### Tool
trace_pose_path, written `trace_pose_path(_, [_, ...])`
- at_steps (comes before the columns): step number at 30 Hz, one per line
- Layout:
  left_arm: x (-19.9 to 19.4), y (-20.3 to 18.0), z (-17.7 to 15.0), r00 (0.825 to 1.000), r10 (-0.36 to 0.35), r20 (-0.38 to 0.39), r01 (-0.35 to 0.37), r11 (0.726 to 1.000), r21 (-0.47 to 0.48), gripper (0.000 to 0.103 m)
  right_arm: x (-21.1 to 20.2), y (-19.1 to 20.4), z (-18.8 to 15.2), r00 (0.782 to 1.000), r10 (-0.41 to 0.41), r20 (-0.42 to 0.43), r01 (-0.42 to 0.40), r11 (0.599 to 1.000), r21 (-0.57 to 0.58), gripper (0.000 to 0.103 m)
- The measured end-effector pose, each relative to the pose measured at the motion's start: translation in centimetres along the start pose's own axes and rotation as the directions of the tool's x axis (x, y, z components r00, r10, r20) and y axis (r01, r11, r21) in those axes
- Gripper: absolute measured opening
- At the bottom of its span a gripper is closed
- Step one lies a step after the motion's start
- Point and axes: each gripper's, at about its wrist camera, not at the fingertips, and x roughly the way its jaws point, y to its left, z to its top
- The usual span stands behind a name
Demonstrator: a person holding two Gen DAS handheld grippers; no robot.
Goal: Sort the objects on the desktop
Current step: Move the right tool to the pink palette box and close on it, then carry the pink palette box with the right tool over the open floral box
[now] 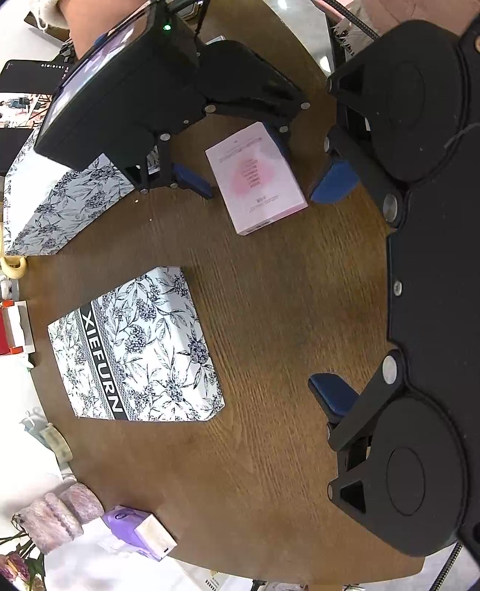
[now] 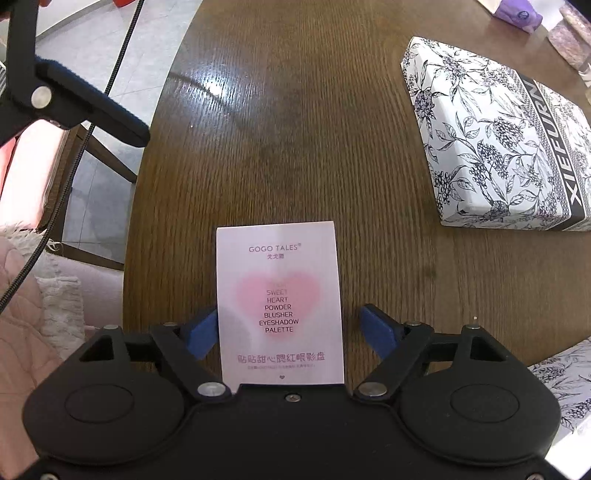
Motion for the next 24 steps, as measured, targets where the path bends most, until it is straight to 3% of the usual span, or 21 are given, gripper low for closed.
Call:
trace_pose_path(2, [0.1,0.0,0.1,1.000,-0.005,0.001,0.005,1.000,-0.001,0.100,0.0,0.1,0.1,1.000,0.001,-0.004,-0.001,1.000,-0.003,0.082])
trace_pose_path(4, [0.1,0.0,0.2,1.000,-0.007,0.000,0.007,1.000,0.002,0.100,-0.2,0.1,0.3,1.000,0.000,-0.003,0.000,1.000,0.000,0.069])
trace_pose_path(18, [-1.1,0.1,0.7,1.000,-0.004,0.001,0.004,1.000,0.015,0.100,-0.6,0.4,0.8,0.999,-0.007,-0.033,0.007,1.000,0.006,0.069])
trace_pose_path(24, [-2.1,0.1,1.1,1.000,0.003,0.012,-0.003,1.000,0.016,0.100,-2.4,0.5,1.2,0.999,-0.031,-0.008,0.031,1.000,0.000,0.069])
